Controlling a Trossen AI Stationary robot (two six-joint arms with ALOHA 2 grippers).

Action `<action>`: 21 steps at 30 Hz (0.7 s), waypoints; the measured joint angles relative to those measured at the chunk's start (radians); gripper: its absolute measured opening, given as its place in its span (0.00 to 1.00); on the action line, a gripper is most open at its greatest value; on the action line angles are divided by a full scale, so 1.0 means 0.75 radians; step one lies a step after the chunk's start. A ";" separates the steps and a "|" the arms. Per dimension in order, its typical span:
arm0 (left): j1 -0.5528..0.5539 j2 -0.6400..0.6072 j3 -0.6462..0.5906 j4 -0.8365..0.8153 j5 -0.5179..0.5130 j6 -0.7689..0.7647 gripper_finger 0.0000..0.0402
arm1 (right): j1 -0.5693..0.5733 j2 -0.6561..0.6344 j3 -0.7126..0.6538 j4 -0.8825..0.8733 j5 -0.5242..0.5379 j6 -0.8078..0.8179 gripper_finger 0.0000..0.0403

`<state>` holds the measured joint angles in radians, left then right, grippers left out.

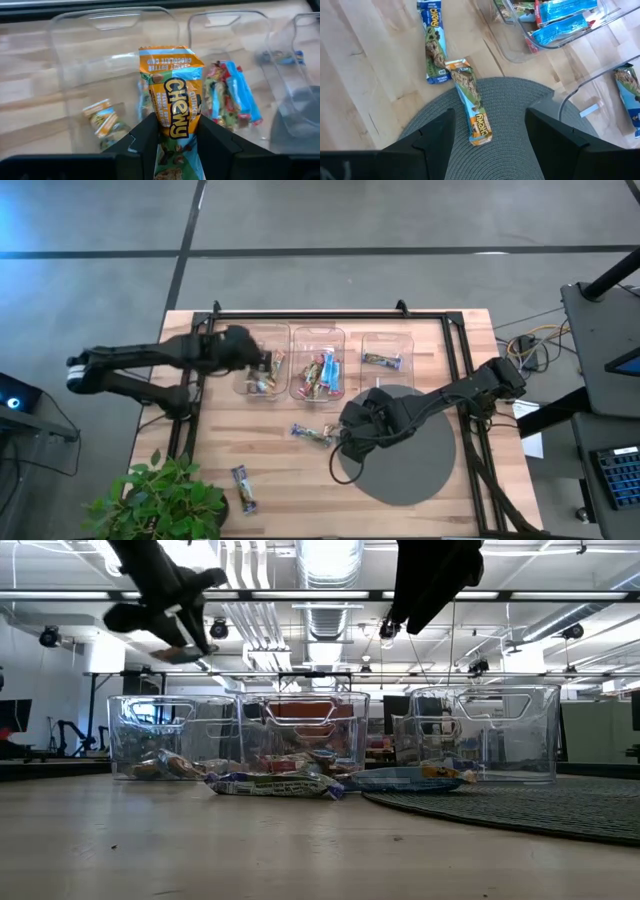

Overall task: Pick and place Granola Bars by type
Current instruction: Put the yellow granola bar into the left transparent bin

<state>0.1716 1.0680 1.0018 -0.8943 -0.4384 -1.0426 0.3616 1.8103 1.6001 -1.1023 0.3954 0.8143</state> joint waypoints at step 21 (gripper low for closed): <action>0.190 0.080 -0.112 0.229 0.164 0.250 0.35 | -0.006 0.000 0.000 -0.001 -0.003 -0.013 0.57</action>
<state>0.3141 1.1278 0.9175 -0.7228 -0.3153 -0.8552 0.3574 1.8103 1.6001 -1.1030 0.3932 0.8046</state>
